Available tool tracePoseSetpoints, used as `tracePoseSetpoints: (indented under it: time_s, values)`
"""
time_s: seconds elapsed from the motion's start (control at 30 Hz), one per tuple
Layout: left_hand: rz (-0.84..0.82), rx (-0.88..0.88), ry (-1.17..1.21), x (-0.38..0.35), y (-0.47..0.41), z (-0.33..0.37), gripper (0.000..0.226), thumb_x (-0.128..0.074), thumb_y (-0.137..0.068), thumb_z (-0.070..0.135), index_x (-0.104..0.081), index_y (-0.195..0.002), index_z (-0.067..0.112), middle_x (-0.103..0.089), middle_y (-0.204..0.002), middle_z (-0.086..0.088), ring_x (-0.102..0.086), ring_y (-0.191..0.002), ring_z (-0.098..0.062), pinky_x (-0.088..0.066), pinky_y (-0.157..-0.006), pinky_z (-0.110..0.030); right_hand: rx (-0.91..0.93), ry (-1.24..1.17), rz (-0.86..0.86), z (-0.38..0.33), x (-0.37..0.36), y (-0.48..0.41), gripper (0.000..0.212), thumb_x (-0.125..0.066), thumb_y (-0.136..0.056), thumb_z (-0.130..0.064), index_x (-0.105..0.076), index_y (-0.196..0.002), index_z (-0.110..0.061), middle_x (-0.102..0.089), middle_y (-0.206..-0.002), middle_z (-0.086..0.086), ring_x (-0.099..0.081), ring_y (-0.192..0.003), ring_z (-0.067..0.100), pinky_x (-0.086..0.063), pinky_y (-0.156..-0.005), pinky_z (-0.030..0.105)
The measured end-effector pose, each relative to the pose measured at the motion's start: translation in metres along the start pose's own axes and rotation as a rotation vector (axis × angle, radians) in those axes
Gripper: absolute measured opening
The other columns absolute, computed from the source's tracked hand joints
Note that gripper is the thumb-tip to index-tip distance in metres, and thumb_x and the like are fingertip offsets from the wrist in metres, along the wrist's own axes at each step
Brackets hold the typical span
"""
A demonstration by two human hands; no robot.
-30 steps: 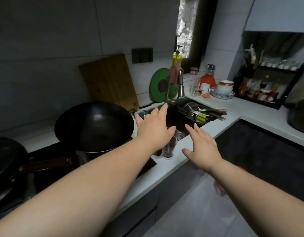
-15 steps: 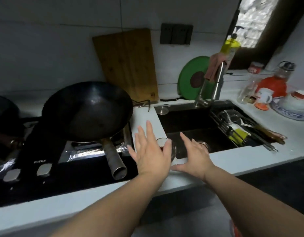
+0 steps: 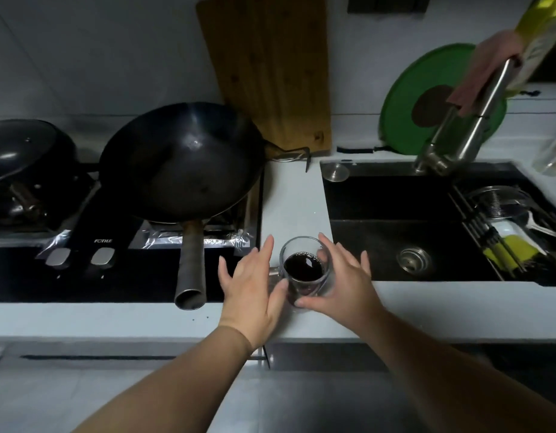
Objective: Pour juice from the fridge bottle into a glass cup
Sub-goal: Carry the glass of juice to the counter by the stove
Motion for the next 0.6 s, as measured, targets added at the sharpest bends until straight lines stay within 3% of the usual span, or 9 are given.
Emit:
tracePoseSetpoints:
  time_s: [0.13, 0.2, 0.27, 0.3, 0.4, 0.5, 0.6]
  values:
    - [-0.010, -0.124, -0.356, -0.013, 0.003, -0.004, 0.088, -0.066, -0.070, 0.022, -0.022, -0.146, 0.017, -0.054, -0.139, -0.005, -0.045, -0.132, -0.032, -0.006, -0.108, -0.064, 0.037, 0.034, 0.085, 0.001, -0.003, -0.001, 0.127, -0.089, -0.041, -0.060, -0.034, -0.149, -0.023, -0.054, -0.141, 0.006, -0.033, -0.143, 0.025, -0.001, -0.117, 0.052]
    - [0.049, -0.142, -0.482, -0.015, 0.002, -0.003, 0.081, -0.056, -0.072, 0.011, -0.024, -0.146, 0.013, -0.056, -0.136, -0.008, -0.049, -0.129, -0.034, -0.008, -0.104, -0.064, 0.069, 0.067, 0.093, 0.000, -0.006, -0.002, 0.129, -0.089, -0.038, -0.060, -0.036, -0.148, -0.018, -0.053, -0.141, 0.004, -0.036, -0.141, 0.026, -0.003, -0.117, 0.055]
    - [0.102, -0.140, -0.555, -0.012, -0.001, -0.002, 0.071, -0.033, -0.076, 0.012, -0.024, -0.146, 0.011, -0.058, -0.134, -0.008, -0.051, -0.127, -0.034, -0.008, -0.103, -0.065, 0.090, 0.086, 0.085, 0.000, -0.008, -0.003, 0.130, -0.089, -0.037, -0.060, -0.035, -0.147, -0.016, -0.052, -0.143, 0.002, -0.038, -0.140, 0.027, -0.003, -0.116, 0.056]
    - [0.111, -0.139, -0.578, -0.012, -0.003, -0.002, 0.071, -0.032, -0.076, 0.013, -0.024, -0.146, 0.011, -0.059, -0.132, -0.008, -0.052, -0.125, -0.034, -0.008, -0.102, -0.066, 0.095, 0.095, 0.085, 0.001, -0.010, -0.003, 0.130, -0.089, -0.037, -0.060, -0.034, -0.147, -0.016, -0.052, -0.143, 0.002, -0.039, -0.139, 0.027, -0.004, -0.116, 0.055]
    - [0.134, -0.131, -0.633, -0.012, -0.006, -0.004, 0.086, -0.060, -0.070, 0.010, -0.021, -0.147, 0.013, -0.065, -0.121, -0.007, -0.057, -0.119, -0.033, -0.008, -0.102, -0.068, 0.115, 0.089, 0.105, 0.001, -0.014, -0.002, 0.130, -0.090, -0.039, -0.058, -0.029, -0.145, -0.015, -0.056, -0.138, 0.004, -0.048, -0.132, 0.027, -0.008, -0.116, 0.053]
    - [0.197, -0.109, -0.666, -0.006, -0.011, -0.005, 0.098, -0.072, -0.056, 0.002, -0.032, -0.146, 0.009, -0.065, -0.085, -0.006, -0.066, -0.088, -0.030, -0.014, -0.101, -0.070, 0.127, 0.034, 0.111, -0.004, -0.019, 0.000, 0.128, -0.090, -0.044, -0.055, -0.020, -0.145, -0.018, -0.061, -0.131, 0.004, -0.051, -0.128, 0.024, -0.007, -0.117, 0.049]
    - [0.201, -0.122, -0.684, 0.001, -0.013, 0.001, 0.093, -0.065, -0.053, -0.001, -0.041, -0.142, 0.008, -0.042, -0.061, -0.001, -0.055, -0.056, -0.026, -0.024, -0.100, -0.073, 0.124, -0.005, 0.115, -0.005, -0.020, 0.004, 0.126, -0.089, -0.048, -0.054, -0.015, -0.145, -0.024, -0.062, -0.129, 0.005, -0.052, -0.128, 0.023, -0.004, -0.118, 0.048]
Point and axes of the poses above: each hand's wrist, its own y-axis away from the middle knuckle, its own x-axis out of the back of the hand, z = x × y, the point moved 8 cm from there along -y, towards the middle knuckle
